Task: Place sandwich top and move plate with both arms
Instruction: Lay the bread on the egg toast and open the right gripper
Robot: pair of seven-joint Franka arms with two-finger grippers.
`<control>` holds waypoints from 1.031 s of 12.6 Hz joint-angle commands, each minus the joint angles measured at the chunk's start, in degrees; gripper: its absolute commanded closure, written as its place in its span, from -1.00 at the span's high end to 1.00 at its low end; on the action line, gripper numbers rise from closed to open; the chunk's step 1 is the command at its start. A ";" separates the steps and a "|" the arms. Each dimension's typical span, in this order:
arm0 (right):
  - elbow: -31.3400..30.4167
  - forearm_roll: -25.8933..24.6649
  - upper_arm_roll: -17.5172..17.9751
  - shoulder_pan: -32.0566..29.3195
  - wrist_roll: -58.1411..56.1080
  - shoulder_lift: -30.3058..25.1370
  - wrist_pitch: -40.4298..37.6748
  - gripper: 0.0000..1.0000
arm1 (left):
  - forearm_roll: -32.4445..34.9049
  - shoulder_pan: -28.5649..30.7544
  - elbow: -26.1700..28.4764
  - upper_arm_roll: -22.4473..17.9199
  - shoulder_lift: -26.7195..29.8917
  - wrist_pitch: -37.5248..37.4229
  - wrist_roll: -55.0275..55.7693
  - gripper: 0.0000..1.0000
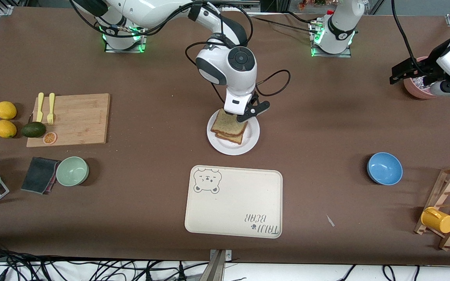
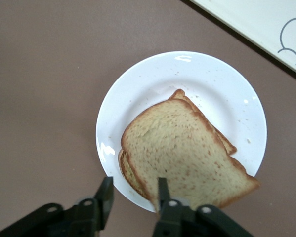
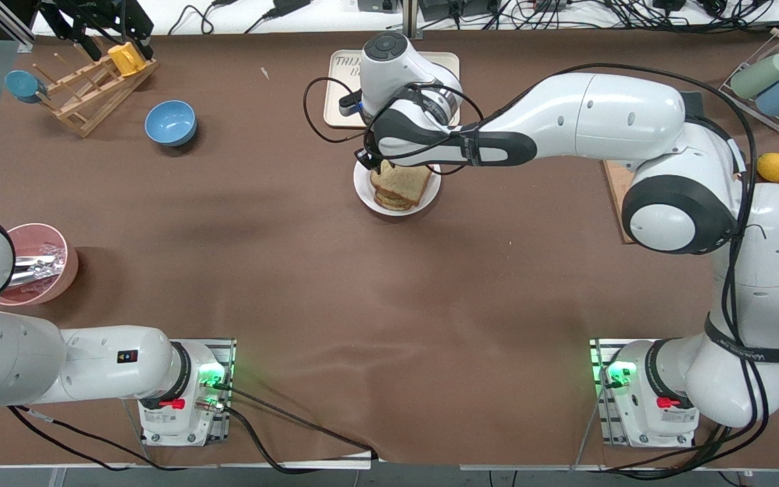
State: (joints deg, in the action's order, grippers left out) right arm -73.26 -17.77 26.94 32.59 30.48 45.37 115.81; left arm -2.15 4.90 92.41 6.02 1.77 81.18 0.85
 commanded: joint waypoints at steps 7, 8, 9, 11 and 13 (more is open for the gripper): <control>2.15 7.12 0.30 -4.98 -0.94 -3.96 -10.04 1.00 | -0.57 0.28 -1.35 0.40 -0.45 -0.85 0.38 1.00; 2.15 7.39 0.30 -6.56 -2.51 -5.89 -14.51 1.00 | -0.48 0.28 -1.35 0.40 -0.45 -0.85 0.38 1.00; 2.15 8.96 0.30 -8.66 -5.23 -7.83 -19.08 1.00 | -0.48 0.28 -1.35 0.40 -0.45 -0.85 0.38 1.00; 2.15 12.66 -0.05 -14.19 -10.24 -11.52 -26.30 1.00 | -0.40 0.28 -1.27 0.40 -0.45 -0.85 0.38 1.00; 2.15 12.67 -0.14 -19.12 -13.06 -13.99 -30.89 1.00 | -0.40 0.11 -1.27 0.40 -0.71 -0.85 0.30 1.00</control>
State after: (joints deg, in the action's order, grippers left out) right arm -69.87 -6.67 26.56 17.46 20.44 34.12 88.11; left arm -2.15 4.89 92.41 6.13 1.75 81.18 0.85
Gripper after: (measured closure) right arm 0.000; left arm 0.000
